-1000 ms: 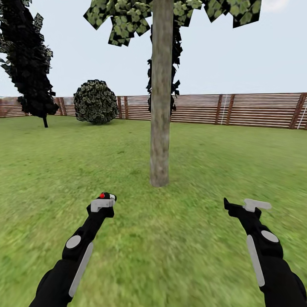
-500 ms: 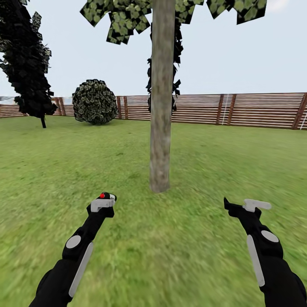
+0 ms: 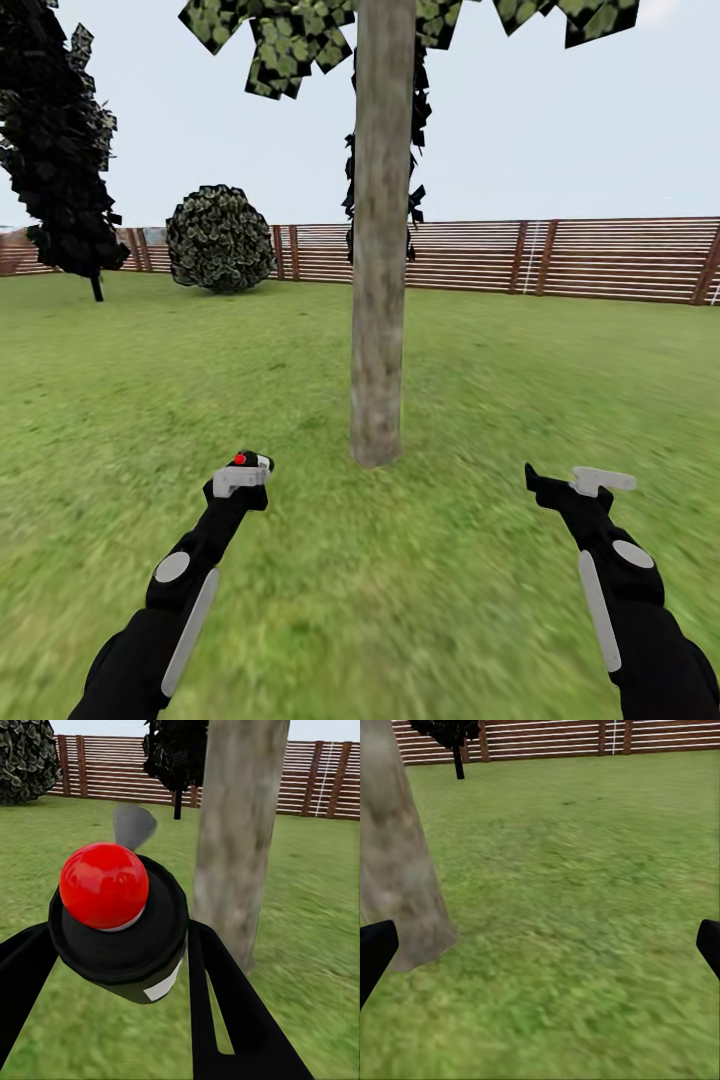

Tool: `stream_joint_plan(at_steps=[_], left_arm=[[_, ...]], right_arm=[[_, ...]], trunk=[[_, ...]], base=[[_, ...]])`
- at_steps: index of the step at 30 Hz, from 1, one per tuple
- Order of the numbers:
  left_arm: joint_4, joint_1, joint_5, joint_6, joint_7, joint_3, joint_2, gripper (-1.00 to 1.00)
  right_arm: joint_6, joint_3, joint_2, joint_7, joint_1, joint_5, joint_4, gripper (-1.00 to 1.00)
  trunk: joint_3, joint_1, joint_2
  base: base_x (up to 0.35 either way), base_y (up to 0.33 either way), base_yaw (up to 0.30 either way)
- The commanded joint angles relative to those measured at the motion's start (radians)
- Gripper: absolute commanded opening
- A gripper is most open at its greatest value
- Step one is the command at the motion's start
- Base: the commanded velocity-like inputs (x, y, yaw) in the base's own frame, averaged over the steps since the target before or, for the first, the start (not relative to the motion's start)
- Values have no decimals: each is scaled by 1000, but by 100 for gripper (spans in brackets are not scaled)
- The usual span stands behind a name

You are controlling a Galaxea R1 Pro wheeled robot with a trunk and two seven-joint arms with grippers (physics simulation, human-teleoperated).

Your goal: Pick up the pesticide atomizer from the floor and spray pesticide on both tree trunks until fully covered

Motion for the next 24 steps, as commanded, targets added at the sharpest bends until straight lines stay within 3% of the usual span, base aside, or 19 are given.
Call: stream_joint_plan(at_steps=[1,7,20,24], left_arm=[[-1,0,7,6,-4,0,0,-100],[-1,0,7,6,-4,0,0,-100],[-1,0,7,6,-4,0,0,-100],[-24,-23,-14,7,-1,23,1,-100]], right_arm=[[6,-1,0,3,-1,-1,-1,100],[6,-1,0,3,-1,-1,-1,100],[6,-2,-1,1,-1,-2,1,100],[16,-25,-11,24,15,-8,-15,100]], trunk=[[-1,0,0],[-1,0,0],[-1,0,0],[-1,0,0]], base=[[329,0,0],[229,0,0],[4,0,0],[0,0,0]])
